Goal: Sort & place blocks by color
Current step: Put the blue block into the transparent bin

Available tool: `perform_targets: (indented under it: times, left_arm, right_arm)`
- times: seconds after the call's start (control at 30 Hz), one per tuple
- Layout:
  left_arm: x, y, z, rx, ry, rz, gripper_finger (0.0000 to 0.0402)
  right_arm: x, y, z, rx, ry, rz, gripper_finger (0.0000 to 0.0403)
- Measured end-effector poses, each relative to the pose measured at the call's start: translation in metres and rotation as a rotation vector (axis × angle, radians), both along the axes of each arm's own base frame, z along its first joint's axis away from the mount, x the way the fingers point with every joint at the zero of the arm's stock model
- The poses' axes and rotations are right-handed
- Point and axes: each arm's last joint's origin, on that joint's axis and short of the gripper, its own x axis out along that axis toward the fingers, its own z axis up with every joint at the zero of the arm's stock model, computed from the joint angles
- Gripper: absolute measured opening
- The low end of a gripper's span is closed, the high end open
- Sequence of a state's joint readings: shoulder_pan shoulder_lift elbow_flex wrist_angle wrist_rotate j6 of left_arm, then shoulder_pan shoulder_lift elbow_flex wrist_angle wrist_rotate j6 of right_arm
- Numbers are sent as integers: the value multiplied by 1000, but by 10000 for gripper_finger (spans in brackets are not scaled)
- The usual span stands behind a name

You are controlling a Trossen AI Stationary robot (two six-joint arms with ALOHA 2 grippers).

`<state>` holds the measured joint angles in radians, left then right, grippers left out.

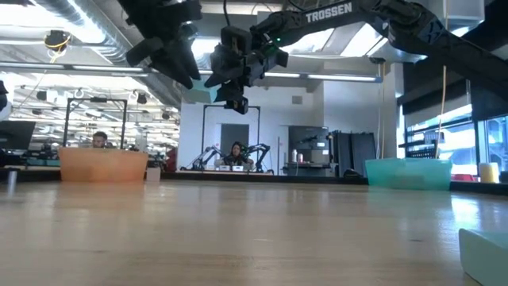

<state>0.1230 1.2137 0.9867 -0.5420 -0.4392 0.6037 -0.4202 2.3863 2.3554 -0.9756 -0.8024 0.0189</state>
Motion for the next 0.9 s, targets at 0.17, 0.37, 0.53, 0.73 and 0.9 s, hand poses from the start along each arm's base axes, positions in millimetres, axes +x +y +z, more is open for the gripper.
perform_targets:
  times: [0.17, 0.37, 0.53, 0.73, 0.9]
  left_arm:
    - [6, 2, -8, 23, 38, 27, 179]
    - [11, 4, -15, 65, 78, 70, 179]
    - [12, 4, -17, 68, 85, 74, 179]
    - [12, 5, -16, 93, 88, 99, 179]
    - [11, 7, -17, 93, 92, 106, 179]
  right_arm:
    - [0, 0, -1, -3, 6, -4, 137]
    - [0, -1, -1, -2, 6, -4, 137]
    - [0, 0, -1, 0, 6, -2, 137]
    - [0, 0, -1, 6, -2, 4, 137]
    - [0, 0, -1, 7, -2, 6, 137]
